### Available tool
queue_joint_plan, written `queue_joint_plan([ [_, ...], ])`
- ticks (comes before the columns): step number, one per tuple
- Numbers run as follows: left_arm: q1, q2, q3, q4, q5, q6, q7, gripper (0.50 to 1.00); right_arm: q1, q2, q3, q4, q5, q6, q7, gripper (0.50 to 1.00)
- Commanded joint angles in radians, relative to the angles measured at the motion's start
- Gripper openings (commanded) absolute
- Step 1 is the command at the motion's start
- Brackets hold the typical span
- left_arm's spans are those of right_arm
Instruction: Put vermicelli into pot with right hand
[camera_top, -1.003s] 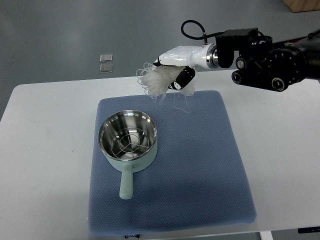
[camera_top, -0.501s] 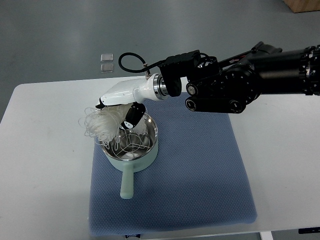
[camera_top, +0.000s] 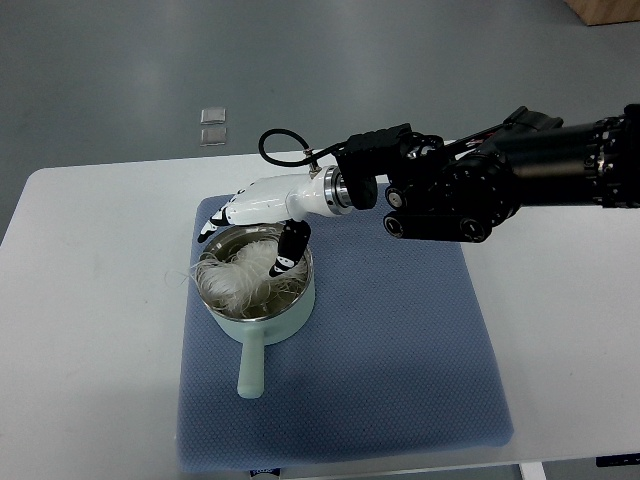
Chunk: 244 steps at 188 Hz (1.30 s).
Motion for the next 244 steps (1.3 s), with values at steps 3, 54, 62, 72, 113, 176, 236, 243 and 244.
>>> queue_joint_plan([
  [3,0.002,0.0,0.0,0.0,0.0,0.0,0.0,1.0,-0.002,0.0,0.009,-0.003,0.009,-0.004,0.0,0.879],
  [54,0.002,0.0,0.0,0.0,0.0,0.0,0.0,1.0,-0.082,-0.075,0.158,-0.06,0.197,-0.027,-0.013,0.879],
  [62,0.002,0.0,0.0,0.0,0.0,0.0,0.0,1.0,-0.106,-0.092,0.196,-0.067,0.229,-0.028,-0.016,0.879],
  [72,0.002,0.0,0.0,0.0,0.0,0.0,0.0,1.0,-0.132,-0.109,0.241,-0.078,0.265,-0.028,-0.016,0.879],
  [113,0.002,0.0,0.0,-0.002,0.0,0.0,0.0,1.0,-0.273,-0.14,0.411,-0.201,0.417,-0.028,-0.035,0.891],
  [176,0.001,0.0,0.0,-0.003,0.0,0.0,0.0,1.0,-0.557,-0.135,0.828,-0.385,0.464,-0.024,-0.081,0.911],
  [236,0.001,0.0,0.0,-0.005,0.0,0.0,0.0,1.0,-0.7,-0.126,1.16,-0.394,0.475,-0.03,-0.096,0.913],
  [243,0.001,0.0,0.0,-0.005,0.0,0.0,0.0,1.0,-0.707,-0.126,1.179,-0.398,0.495,-0.03,-0.096,0.911],
  [244,0.001,0.0,0.0,-0.005,0.0,0.0,0.0,1.0,-0.707,-0.126,1.179,-0.399,0.495,-0.03,-0.096,0.911],
])
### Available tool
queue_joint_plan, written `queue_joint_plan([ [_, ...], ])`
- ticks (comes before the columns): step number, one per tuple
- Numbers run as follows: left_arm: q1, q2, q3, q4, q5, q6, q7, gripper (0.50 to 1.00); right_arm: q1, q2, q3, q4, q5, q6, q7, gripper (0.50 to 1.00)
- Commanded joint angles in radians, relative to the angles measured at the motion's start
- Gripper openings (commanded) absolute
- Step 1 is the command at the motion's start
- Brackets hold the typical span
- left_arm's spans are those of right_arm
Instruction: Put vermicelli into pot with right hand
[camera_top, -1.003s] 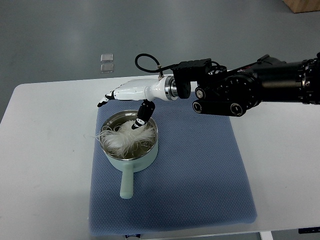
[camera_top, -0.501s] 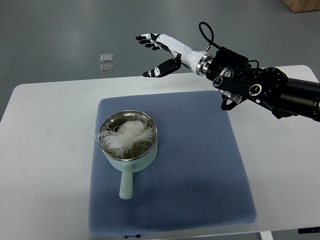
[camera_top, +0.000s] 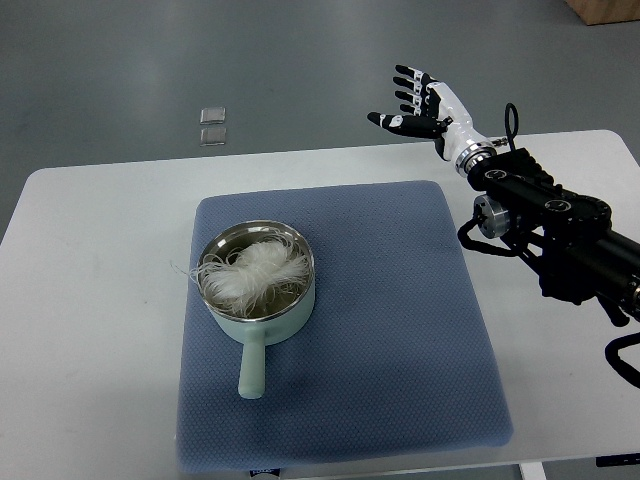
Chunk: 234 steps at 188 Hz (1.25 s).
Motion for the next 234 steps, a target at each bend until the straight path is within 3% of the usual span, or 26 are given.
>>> queue_joint_plan([
  [1,0.0,0.0,0.0,0.0,0.0,0.0,0.0,1.0,-0.023,0.001,0.056,-0.007,0.033,-0.001,0.0,0.913],
  [100,0.0,0.0,0.002,-0.003,0.0,0.0,0.0,1.0,-0.063,-0.003,0.067,-0.029,0.209,0.024,0.0,0.924],
  [147,-0.005,0.0,0.002,0.003,0.0,0.0,0.0,1.0,-0.066,-0.016,0.067,-0.029,0.209,0.151,-0.066,0.924],
  [234,-0.009,0.0,0.002,0.003,0.0,0.0,-0.002,1.0,-0.071,-0.014,0.067,-0.044,0.208,0.122,-0.043,0.926],
])
